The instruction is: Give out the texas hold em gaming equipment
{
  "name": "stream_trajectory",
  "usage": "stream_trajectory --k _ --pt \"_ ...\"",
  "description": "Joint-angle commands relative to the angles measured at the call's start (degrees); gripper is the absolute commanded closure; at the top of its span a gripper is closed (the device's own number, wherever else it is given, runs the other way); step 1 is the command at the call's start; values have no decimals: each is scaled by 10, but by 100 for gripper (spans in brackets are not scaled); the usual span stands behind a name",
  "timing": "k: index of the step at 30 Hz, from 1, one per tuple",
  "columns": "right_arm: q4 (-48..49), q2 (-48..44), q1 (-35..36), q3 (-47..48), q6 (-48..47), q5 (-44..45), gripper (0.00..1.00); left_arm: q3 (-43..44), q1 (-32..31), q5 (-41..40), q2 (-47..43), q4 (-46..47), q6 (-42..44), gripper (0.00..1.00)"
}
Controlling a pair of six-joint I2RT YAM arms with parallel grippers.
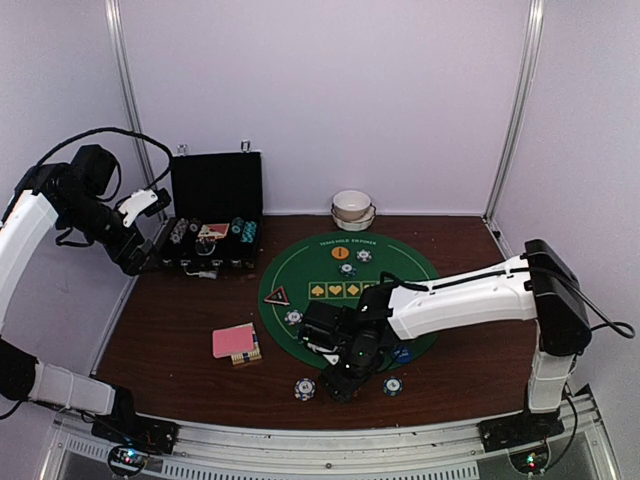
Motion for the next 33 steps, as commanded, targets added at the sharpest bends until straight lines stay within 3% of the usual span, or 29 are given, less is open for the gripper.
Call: stream_trajectory --k 1,6,22,28,33 --pt "7 9 1 -11 -2 7 28 5 3 7 -4 -2 6 2" --pt "10 10 -2 -15 -2 11 31 1 3 8 -5 -2 6 2" --pt "-4 -2 -5 -3 -5 8 53 -2 3 5 -7 -1 6 2" --pt "-18 -8 -6 11 -8 15 71 -2 4 4 -6 -1 6 2" --pt "-37 -14 -8 31 -15 20 71 -2 3 5 -7 -1 6 3"
